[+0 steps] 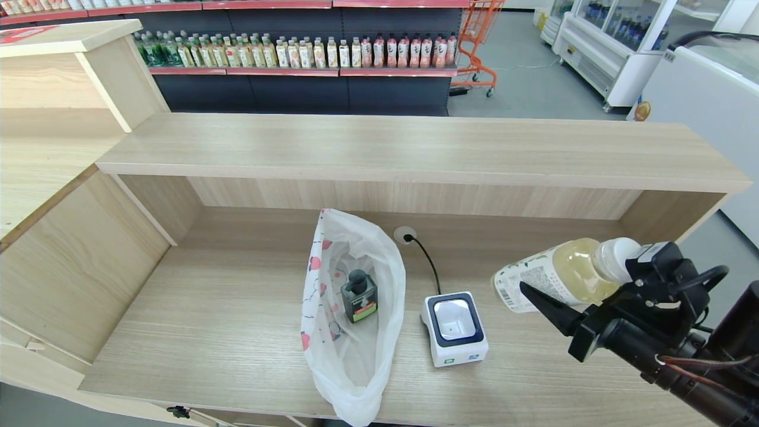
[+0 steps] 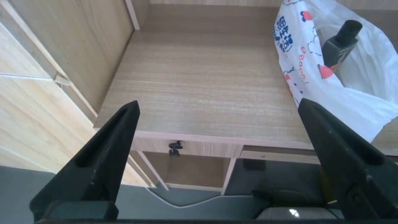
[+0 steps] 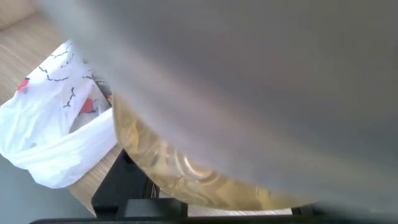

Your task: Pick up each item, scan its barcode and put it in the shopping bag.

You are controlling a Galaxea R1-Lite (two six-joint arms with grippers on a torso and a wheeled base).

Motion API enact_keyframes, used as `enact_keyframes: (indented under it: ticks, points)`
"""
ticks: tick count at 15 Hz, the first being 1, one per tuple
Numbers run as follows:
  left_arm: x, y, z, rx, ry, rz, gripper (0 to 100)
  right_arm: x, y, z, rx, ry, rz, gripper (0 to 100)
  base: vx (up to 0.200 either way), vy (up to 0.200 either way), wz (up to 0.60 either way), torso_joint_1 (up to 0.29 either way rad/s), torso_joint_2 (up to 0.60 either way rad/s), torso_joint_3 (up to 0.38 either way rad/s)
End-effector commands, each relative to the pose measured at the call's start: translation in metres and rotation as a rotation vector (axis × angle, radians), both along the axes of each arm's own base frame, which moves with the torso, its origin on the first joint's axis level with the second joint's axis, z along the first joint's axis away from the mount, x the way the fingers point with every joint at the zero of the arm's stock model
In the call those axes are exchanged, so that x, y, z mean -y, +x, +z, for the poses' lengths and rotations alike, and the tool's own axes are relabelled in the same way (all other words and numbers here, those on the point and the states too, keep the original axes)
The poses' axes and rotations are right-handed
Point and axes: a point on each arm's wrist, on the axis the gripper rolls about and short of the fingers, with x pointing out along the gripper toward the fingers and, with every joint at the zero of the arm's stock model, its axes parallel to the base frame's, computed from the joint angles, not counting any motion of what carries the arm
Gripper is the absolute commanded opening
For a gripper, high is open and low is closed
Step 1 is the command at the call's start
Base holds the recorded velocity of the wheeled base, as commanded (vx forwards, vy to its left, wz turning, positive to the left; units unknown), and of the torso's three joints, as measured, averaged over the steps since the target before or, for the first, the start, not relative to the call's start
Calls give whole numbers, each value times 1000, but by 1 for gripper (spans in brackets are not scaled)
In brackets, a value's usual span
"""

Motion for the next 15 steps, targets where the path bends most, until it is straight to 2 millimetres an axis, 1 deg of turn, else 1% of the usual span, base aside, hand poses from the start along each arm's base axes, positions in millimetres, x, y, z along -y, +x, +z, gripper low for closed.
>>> enact_keyframes:
  ticks: [1,4,7,9,11,12,13,14,15]
  points:
    - [0,0,0,1,-4,0,100,0,-1,1,2,5,3,0,0,0,0,0,0,0]
    - [0,0,0,1,-2,0,100,0,-1,2,-8,38,5,0,0,200,0,-4,-4,4]
    - [0,0,0,1,-2,0,100,1,-4,1,-88,69,10,0,0,200,0,20,10,-4]
    - [0,0,0,-1,-2,0,100,-7,-3,3,-155,90,45,0,0,200,0,-5,2,7]
    - [0,0,0,1,-2,0,100,-18,9,11,-191,118,65,0,0,200,0,0,5,0]
    - [0,0,0,1,-4,0,100,-21,14,14,-208,130,66,0,0,0,0,0,0,0]
    - [0,0,0,1,-4,0,100,-21,14,14,-208,130,66,0,0,0,0,0,0,0]
    - [0,0,0,1,-4,0,100,-32,24,19,-285,179,81,0,0,0,0,0,0,0]
    - [0,0,0,1,-4,0,100,-34,26,16,-331,214,106,0,0,0,0,0,0,0]
